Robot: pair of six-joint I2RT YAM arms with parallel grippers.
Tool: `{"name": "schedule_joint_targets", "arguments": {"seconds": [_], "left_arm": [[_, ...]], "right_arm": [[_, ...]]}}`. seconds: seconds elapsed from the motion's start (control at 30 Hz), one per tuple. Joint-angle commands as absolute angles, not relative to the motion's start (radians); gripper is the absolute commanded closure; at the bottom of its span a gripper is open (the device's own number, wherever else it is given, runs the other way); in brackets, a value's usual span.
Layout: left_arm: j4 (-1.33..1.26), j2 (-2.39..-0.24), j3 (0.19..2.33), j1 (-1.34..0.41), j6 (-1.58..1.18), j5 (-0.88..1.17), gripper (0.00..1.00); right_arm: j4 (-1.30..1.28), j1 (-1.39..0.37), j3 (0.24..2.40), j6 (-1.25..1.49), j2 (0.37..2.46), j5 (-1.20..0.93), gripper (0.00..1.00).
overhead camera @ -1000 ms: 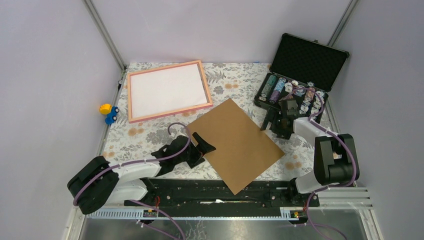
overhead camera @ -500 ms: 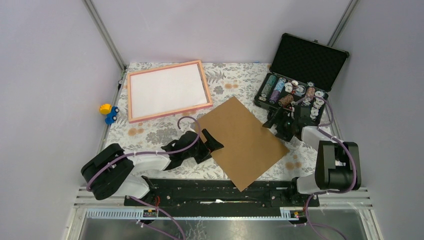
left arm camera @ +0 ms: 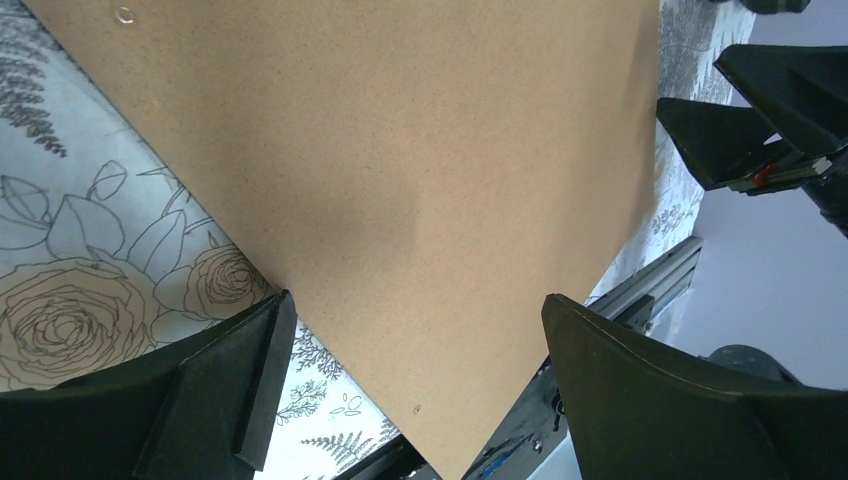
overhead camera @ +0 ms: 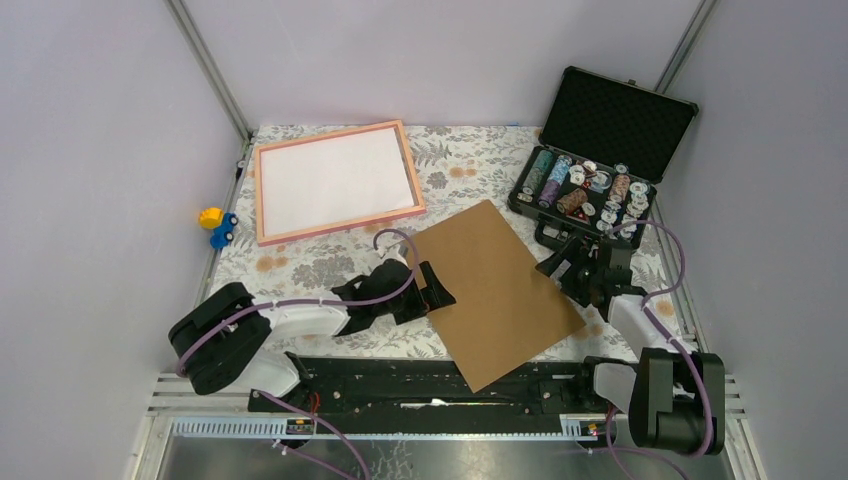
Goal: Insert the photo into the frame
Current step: Adjust the photo frame item at the center of the board.
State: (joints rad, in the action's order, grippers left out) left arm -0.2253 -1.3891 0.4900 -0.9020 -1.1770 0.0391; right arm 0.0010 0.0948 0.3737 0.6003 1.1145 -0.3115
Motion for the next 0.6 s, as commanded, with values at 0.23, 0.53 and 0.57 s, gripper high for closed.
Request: {"name": "schedule_joint_targets", "arguments": {"seconds": [0.23, 0.53, 0.57], "left_arm": [[-0.376, -1.393, 0.691, -0.921, -1.087, 0.159, 0.02], [-0.338, -1.376, 0.622, -0.865, -1.047, 0.265, 0.01], [-0.33, -1.376, 0.615, -0.853, -1.04, 0.286, 0.01]], "right_arm": [[-0.214, 0.073, 0.299, 0.688, 0.972, -0.382, 0.0], [-0.272, 0.074, 0.342, 0.669, 0.875, -0.351, 0.0], [-0.284, 0.074, 0.358, 0.659, 0.876, -0.354, 0.0]]}}
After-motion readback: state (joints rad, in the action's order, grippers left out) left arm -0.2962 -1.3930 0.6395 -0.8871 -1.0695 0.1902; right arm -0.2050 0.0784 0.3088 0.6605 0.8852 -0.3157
